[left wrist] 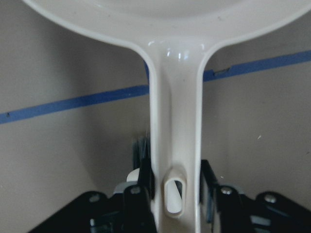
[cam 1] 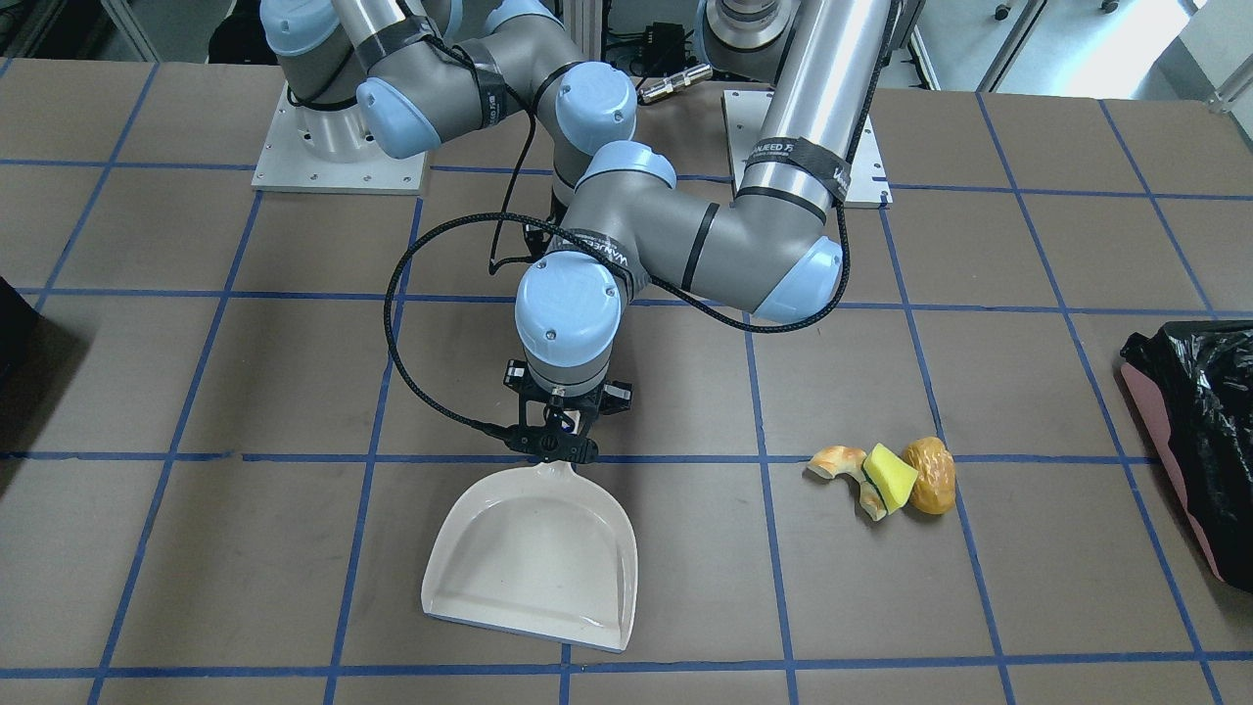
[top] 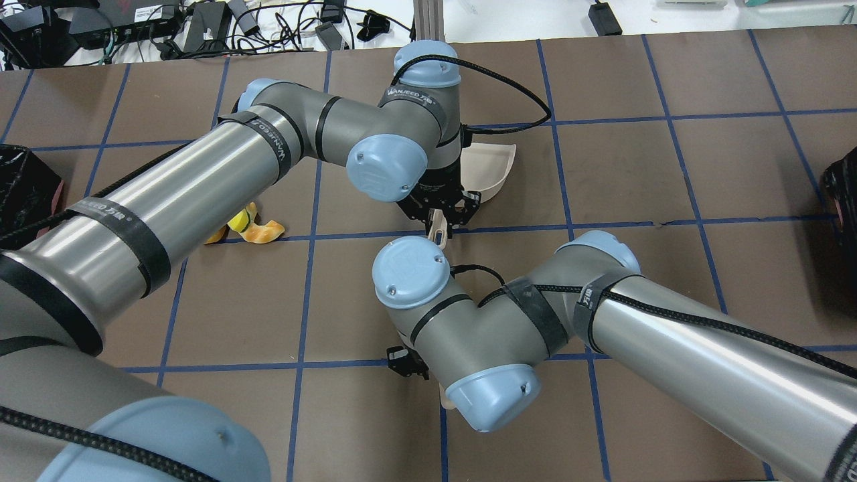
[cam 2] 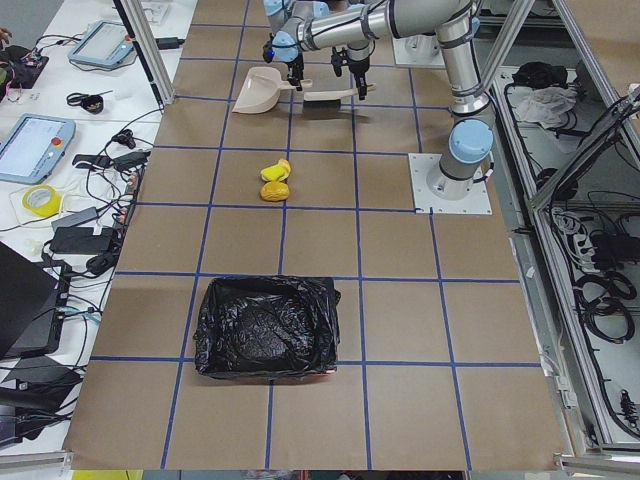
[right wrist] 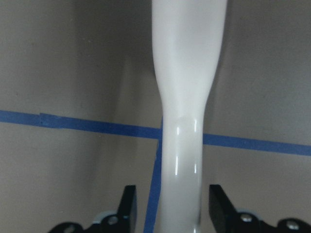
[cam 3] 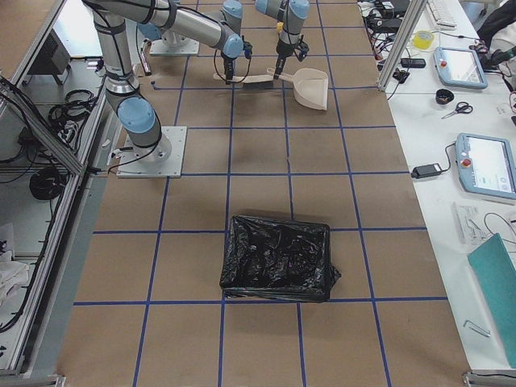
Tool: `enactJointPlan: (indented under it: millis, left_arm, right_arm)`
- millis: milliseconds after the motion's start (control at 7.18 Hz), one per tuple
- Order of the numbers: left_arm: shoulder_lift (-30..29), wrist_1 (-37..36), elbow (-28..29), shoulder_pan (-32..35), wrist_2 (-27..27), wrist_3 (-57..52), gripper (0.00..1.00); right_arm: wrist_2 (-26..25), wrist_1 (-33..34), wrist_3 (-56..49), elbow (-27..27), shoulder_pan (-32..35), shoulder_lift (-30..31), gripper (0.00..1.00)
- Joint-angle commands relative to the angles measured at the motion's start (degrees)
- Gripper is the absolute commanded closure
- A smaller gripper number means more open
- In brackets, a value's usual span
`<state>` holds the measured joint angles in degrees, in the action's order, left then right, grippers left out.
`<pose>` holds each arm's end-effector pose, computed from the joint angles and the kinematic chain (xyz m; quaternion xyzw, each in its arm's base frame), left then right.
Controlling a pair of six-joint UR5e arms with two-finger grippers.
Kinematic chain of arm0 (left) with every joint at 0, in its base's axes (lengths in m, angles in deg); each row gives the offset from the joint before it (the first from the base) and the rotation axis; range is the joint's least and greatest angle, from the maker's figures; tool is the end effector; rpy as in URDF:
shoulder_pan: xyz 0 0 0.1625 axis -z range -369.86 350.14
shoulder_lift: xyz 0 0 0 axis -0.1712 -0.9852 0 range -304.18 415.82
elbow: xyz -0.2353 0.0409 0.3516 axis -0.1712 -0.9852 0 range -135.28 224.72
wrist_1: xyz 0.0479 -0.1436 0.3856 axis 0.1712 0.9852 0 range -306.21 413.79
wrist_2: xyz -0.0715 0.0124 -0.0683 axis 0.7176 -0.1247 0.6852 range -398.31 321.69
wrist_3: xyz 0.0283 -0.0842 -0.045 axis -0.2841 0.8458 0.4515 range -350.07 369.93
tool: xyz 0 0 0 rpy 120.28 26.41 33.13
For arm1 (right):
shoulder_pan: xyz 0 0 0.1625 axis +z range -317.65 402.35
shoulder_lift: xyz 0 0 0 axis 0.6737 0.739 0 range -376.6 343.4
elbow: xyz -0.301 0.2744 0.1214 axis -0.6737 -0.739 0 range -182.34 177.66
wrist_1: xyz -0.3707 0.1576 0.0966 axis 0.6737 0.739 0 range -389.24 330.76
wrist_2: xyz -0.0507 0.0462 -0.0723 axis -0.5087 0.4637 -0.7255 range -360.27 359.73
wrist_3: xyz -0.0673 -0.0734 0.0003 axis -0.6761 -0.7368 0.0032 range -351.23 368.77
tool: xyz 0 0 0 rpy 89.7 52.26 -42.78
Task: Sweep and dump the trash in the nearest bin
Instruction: 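Carry the dustpan beside the trash pile with left gripper while right gripper brings the brush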
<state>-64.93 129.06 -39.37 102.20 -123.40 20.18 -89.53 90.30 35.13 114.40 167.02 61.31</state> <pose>-0.3770 -0.5528 0.2479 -0.0986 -0.9903 -0.0964 0.0165 0.3819 -0.3157 0.2178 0.0717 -0.9941 -0.0730 0.0357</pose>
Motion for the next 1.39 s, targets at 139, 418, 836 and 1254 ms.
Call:
enactJointPlan:
  millis: [139,418,836,1254]
  left_arm:
    - [1.8,0.1,4.6,-5.2,-0.4,-5.7,1.0]
    - [4.3,3.4,9.3,-14.2,-1.7,-16.8,1.0]
    - [9.0,13.7,10.7,-32.0,-4.5,-45.9,1.0]
    - [11.1,16.0,9.8,-48.0,-13.7,-82.0,1.0]
  right_arm:
    - [-0.7,0.1,0.2,-0.4,0.0,0.0,1.0]
    - [-1.1,-1.0,0.0,-2.0,0.0,0.3,1.0]
    - [-3.8,-10.0,-0.3,-11.9,-0.1,0.1,1.0]
    - [-2.5,-14.6,-0.2,-20.8,-0.8,-2.7,1.0]
